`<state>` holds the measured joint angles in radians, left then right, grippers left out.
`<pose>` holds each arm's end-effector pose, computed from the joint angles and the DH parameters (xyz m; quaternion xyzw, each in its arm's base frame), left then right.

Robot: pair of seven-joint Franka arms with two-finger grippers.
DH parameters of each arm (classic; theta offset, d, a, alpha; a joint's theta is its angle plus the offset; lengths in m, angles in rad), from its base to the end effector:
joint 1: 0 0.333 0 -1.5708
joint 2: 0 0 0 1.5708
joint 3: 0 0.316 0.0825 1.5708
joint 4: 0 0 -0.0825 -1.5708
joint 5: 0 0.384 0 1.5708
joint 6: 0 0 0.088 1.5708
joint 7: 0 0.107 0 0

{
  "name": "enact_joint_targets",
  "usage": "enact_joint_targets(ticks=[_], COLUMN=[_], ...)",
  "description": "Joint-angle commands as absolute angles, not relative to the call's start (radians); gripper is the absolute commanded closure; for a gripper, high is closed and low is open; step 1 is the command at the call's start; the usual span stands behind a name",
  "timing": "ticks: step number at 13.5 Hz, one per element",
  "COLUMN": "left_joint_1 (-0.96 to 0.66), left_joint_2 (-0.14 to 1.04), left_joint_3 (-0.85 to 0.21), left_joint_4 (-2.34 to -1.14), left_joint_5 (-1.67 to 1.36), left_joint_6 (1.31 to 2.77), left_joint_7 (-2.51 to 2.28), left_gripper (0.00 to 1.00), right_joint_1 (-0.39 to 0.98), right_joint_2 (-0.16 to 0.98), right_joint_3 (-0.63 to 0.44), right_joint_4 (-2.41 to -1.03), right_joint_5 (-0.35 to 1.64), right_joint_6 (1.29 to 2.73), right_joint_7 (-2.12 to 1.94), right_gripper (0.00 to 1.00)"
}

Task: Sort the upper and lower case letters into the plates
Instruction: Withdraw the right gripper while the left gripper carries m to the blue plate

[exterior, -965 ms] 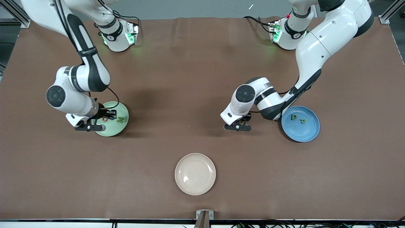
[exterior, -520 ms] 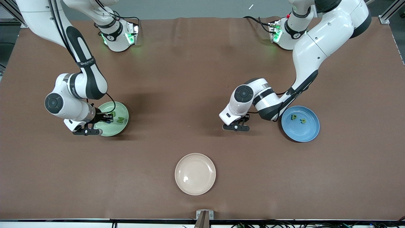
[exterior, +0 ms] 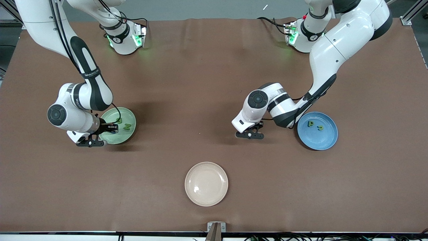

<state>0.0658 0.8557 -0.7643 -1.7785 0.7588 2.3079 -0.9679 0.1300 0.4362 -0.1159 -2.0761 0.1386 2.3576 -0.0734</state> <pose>0.5268 -0.3758 0.1756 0.9988 -0.0486 -0.0051 0.0060 0.5718 0.0098 0.2050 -0.9970 0.0055 0.0740 0.0225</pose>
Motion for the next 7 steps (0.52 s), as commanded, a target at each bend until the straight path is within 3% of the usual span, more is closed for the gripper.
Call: enact_joint_targets(ticks=[1,4,7], left_joint_1=[0.052,0.055,0.072], left_joint_2=[0.862,0.858,0.842], left_joint_3=[-0.752,-0.752,-0.752], left_joint_4=[-1.770,-1.772,-1.773], left_joint_5=[0.755,0.753,0.750], left_joint_6=[2.315,2.312,2.281], left_joint_7=[-0.974,-0.989,-0.985], left_gripper=[0.68,0.75,0.76], right_joint_1=[0.107,0.107,0.109], right_joint_2=[0.462,0.472,0.474], right_joint_3=[-0.097,-0.097,-0.097], right_joint_4=[-2.065,-2.066,-2.066], right_joint_5=[0.132,0.133,0.133], right_joint_6=[2.375,2.390,2.390], right_joint_7=[-0.086,-0.086,-0.086], right_gripper=[0.96,0.95,0.88])
